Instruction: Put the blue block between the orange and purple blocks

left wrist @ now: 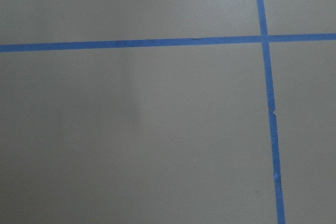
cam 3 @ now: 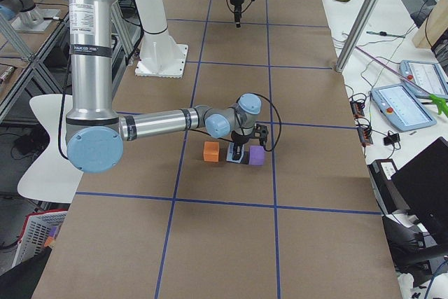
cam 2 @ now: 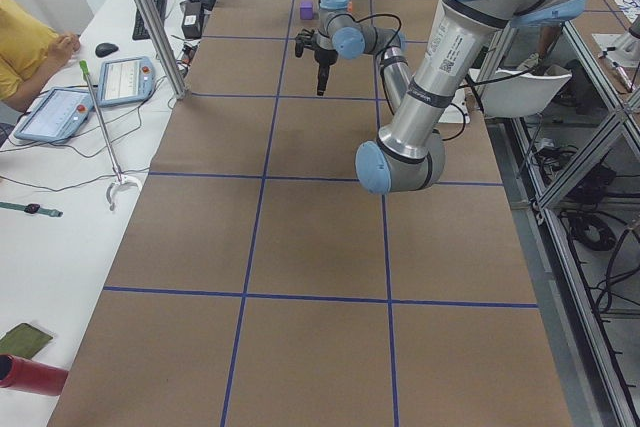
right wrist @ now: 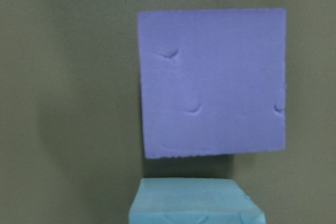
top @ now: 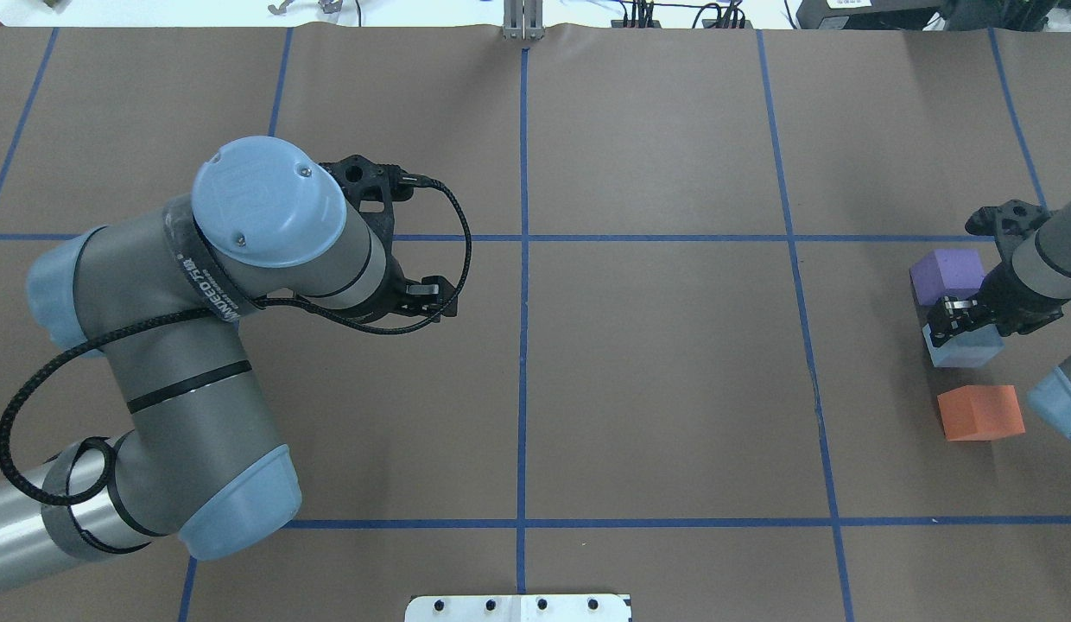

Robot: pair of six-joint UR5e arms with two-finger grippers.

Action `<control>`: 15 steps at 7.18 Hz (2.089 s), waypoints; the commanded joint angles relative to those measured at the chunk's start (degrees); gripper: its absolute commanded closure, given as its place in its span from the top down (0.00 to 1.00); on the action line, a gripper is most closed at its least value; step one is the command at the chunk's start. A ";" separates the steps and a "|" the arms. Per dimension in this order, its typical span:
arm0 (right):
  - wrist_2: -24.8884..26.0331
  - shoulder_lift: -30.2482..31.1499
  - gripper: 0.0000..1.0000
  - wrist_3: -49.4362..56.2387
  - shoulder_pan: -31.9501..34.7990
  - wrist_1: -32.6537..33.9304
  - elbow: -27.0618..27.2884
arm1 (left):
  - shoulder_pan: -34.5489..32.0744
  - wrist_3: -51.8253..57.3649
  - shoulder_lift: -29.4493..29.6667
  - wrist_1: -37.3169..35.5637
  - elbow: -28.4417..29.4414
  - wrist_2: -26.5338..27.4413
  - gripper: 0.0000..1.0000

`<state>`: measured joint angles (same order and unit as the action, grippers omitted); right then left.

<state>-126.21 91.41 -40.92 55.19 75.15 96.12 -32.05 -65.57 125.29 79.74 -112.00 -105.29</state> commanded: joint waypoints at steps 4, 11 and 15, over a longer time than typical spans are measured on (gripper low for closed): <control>0.71 1.48 1.00 -0.48 0.45 0.09 6.32 | 0.06 -0.53 -0.04 -0.11 -0.84 0.00 1.00; -11.66 7.63 1.00 12.08 24.59 0.97 14.36 | -23.54 35.45 -20.05 4.61 -4.03 -16.68 1.00; -12.04 7.12 1.00 25.76 30.15 9.11 14.19 | -47.88 73.04 -24.65 4.98 12.37 -29.61 1.00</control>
<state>-138.15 99.25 -19.71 83.75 80.56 110.20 -73.19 -3.15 101.16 84.74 -105.26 -132.59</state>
